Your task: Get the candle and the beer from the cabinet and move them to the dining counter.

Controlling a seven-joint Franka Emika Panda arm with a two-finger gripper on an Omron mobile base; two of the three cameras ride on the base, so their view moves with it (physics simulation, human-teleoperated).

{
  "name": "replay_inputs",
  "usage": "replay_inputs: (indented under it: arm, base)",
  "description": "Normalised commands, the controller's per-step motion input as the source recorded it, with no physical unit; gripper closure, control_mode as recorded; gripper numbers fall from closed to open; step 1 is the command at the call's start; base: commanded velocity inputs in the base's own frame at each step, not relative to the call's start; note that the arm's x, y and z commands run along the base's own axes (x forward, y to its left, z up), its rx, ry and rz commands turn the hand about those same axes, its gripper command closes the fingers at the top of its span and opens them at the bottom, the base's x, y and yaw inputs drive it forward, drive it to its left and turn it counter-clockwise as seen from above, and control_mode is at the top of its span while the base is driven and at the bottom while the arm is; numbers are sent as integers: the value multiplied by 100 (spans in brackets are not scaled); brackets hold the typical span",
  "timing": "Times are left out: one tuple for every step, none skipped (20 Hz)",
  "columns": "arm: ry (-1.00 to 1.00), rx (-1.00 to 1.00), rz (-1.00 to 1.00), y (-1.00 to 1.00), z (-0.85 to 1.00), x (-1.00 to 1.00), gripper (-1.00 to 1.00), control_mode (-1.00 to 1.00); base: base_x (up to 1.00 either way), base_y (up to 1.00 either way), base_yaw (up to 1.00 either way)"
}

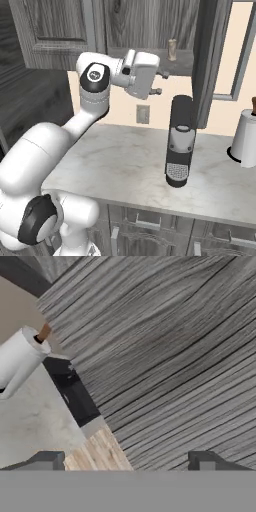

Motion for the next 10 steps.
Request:
replay_inputs:
  arm:
    - [-31, 8, 13, 100, 0, 0, -100, -100]
    - [-33, 8, 15, 100, 0, 0, -100, -100]
    - [-34, 7, 16, 100, 0, 0, -100, -100]
    - [-35, 9, 17, 100, 0, 0, -100, -100]
    - [-37, 10, 19, 93, 0, 0, -100, -100]
    - [-39, 13, 23, 80, 0, 0, -100, -100]
    - [-39, 14, 25, 74, 0, 0, -100, -100]
    - [-38, 16, 27, 74, 0, 0, -100, -100]
    - [-38, 18, 30, 70, 0, 0, -100, -100]
    - [-38, 21, 33, 63, 0, 5, -100, -100]
  base:
    - [0, 0, 0]
    - [0, 0, 0]
    - [0, 0, 0]
    - [0, 0, 0]
    - [0, 0, 0]
    - [0, 0, 0]
    - [0, 0, 0]
    - [0, 0, 0]
    - [0, 0, 0]
    - [0, 0, 0]
